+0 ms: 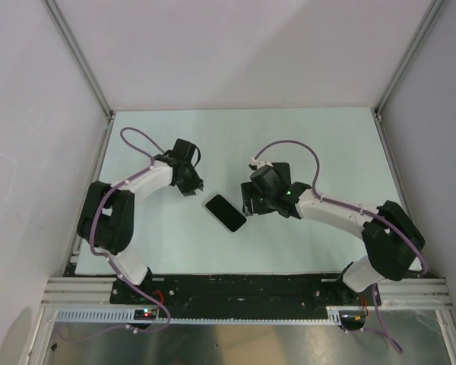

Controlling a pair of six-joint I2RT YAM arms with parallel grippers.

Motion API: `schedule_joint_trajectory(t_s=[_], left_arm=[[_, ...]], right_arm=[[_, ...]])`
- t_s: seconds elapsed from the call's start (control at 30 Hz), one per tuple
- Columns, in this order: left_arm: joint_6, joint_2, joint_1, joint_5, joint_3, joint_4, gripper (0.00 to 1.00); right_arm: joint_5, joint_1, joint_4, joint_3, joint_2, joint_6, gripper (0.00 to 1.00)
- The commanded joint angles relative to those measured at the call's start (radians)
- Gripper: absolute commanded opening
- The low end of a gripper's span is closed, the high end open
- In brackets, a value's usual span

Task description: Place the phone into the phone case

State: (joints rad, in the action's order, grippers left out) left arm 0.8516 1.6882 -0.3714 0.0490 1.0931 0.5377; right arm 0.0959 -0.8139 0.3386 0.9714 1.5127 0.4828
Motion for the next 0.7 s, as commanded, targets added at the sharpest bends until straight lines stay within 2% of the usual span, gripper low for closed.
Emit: schedule_joint_trajectory(t_s=[0.0,0.27,0.47,0.67], left_arm=[[-0.046,0.076,0.009,-0.005,0.076,-0.003,0.34],[-0.044,0.163,-0.002,-0.027,0.102,-0.007,0.25],[-0.022,0.122,-0.048,-0.035,0.050,-0.028,0.22],[0.030,0.031,-0.086,-0.041,-0.070,-0.072,0.20]], right_arm=[[0.006,0.006,-0.090,0.077,0.078,-0.026,0.67],[0.004,0.007,-0.110,0.162,0.171,-0.062,0.62],[-0.009,0.011,-0.131,0.223,0.244,-0.111,0.61],[-0.033,0.030,-0.136,0.272,0.300,-0.144,0.62]])
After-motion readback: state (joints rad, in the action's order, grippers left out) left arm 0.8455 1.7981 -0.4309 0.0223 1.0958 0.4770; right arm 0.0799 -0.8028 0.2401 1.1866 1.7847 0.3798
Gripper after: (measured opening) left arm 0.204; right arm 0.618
